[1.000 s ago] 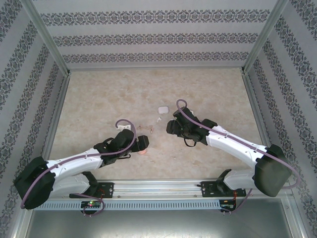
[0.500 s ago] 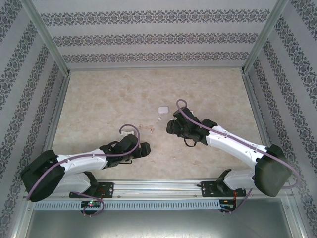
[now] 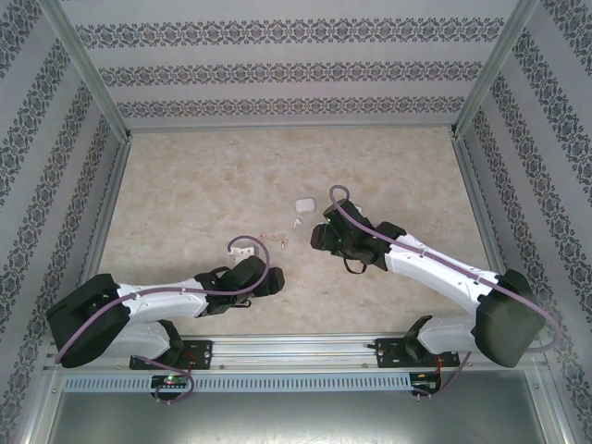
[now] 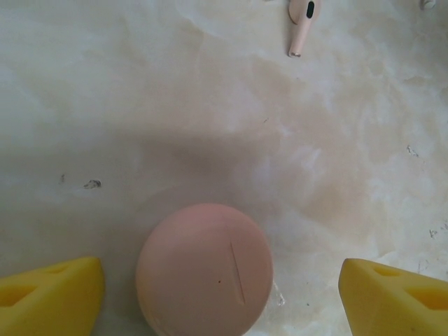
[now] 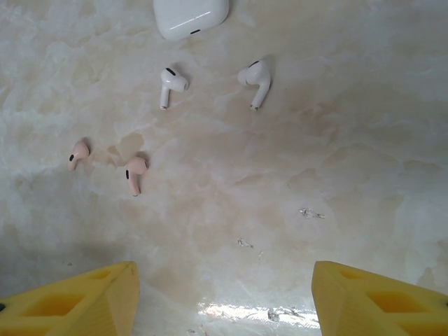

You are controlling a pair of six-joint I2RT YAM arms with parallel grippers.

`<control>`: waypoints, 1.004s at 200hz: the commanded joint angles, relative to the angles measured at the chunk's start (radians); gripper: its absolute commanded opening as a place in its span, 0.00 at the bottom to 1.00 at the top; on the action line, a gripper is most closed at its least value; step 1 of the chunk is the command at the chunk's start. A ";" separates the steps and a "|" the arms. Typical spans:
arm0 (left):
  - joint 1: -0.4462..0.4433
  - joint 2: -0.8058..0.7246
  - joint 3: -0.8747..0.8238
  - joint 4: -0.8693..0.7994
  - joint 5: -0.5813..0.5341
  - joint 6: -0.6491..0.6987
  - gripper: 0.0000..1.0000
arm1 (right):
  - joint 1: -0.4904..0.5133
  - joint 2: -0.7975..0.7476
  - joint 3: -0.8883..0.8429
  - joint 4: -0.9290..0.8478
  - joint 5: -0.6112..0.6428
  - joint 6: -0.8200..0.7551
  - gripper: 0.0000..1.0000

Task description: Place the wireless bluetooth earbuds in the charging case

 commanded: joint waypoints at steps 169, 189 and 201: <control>-0.070 -0.058 0.100 0.070 0.031 -0.041 0.87 | -0.012 -0.009 -0.003 -0.029 0.001 0.011 0.67; -0.057 -0.113 0.122 0.017 -0.019 -0.012 0.88 | 0.011 0.012 0.000 -0.041 0.007 0.056 0.66; -0.038 -0.147 0.140 -0.024 -0.045 0.008 0.88 | 0.028 0.030 -0.001 -0.044 0.010 0.103 0.66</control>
